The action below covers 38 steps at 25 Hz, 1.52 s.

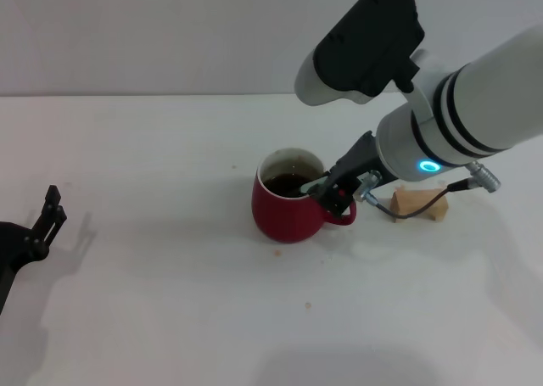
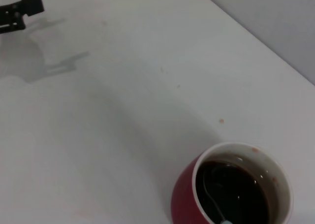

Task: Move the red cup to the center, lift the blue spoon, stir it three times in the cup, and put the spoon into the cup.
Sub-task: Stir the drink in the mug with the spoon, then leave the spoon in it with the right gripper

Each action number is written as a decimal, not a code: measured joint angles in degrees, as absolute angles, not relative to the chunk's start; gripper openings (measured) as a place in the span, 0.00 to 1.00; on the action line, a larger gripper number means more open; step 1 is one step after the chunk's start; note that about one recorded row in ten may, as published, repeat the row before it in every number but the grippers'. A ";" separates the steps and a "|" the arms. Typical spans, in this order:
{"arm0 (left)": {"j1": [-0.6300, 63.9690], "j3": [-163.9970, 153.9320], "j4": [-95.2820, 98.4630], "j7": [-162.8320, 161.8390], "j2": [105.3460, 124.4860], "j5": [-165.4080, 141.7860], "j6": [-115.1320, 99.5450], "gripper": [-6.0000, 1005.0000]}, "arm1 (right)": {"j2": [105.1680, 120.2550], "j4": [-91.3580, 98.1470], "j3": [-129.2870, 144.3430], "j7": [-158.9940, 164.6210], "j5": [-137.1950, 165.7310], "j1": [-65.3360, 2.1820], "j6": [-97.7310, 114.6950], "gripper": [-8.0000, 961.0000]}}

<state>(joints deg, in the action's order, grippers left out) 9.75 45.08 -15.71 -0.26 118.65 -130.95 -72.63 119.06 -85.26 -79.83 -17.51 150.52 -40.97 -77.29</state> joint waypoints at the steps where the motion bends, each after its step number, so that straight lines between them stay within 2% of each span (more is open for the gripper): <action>1: 9.71 45.09 -15.73 -0.24 118.65 -130.95 -72.67 0.85 | 119.07 -85.24 -79.80 -17.50 150.50 -41.26 -76.83 0.14; 11: 9.47 45.09 -15.91 -0.22 118.65 -130.95 -72.83 0.85 | 119.09 -83.62 -80.05 -17.84 150.46 -42.40 -74.43 0.14; 38: 9.40 45.09 -15.82 -0.13 118.65 -130.96 -72.64 0.85 | 118.78 -83.94 -83.86 -18.95 151.15 -39.76 -76.06 0.14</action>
<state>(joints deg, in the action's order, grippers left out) 9.40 45.09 -15.82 -0.13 118.65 -130.96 -72.64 118.78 -83.94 -83.86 -18.95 151.15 -39.76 -76.06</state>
